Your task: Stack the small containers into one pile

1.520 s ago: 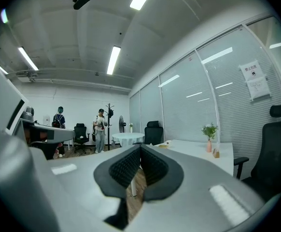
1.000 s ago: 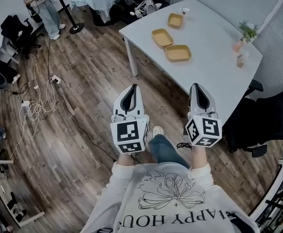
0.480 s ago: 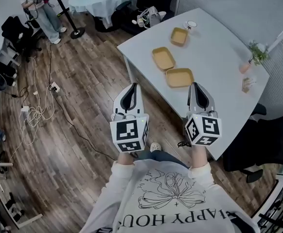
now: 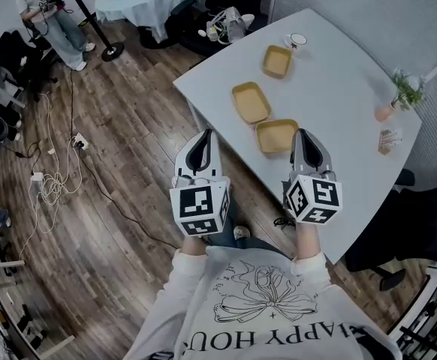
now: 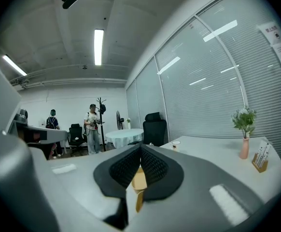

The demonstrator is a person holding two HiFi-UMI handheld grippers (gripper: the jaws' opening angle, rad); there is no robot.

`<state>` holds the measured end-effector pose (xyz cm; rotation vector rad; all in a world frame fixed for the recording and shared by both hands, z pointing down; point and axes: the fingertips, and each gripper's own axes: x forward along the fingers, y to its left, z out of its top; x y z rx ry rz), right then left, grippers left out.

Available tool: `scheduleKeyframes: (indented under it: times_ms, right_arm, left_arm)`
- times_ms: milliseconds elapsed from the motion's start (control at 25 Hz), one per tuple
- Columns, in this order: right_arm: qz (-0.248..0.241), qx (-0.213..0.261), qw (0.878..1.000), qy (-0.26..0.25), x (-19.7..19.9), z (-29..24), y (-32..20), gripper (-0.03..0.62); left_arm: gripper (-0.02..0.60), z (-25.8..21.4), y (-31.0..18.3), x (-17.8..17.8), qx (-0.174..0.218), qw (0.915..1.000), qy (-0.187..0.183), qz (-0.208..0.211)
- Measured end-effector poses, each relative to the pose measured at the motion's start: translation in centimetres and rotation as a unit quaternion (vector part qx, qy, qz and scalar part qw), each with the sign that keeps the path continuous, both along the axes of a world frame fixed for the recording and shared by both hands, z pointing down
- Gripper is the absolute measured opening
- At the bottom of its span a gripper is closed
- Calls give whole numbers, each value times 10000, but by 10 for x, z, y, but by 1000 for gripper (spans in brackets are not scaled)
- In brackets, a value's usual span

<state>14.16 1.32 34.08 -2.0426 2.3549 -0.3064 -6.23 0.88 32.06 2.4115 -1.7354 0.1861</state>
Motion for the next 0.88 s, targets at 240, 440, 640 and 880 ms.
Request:
scheduleKeyframes:
  times_ms: [240,440,640,880]
  right_arm:
    - [295,-169,9994,8,11,21,-67,11]
    - [616,-316,9976,-54,21,24,-124,12]
    - [1066,-444,9933,-81,32,34,-157,12]
    - [1582,-817,9839,-127,51,62,-177,34]
  left_arm:
    - [8,17,-81,13,-91,9993,-31,354]
    - [8,19,-151,34,-249,9965,-47,798]
    - [8,26,-202,58,-327,9896,-165,1391]
    - [8,54,-243,99,-650,9725,-325,2212]
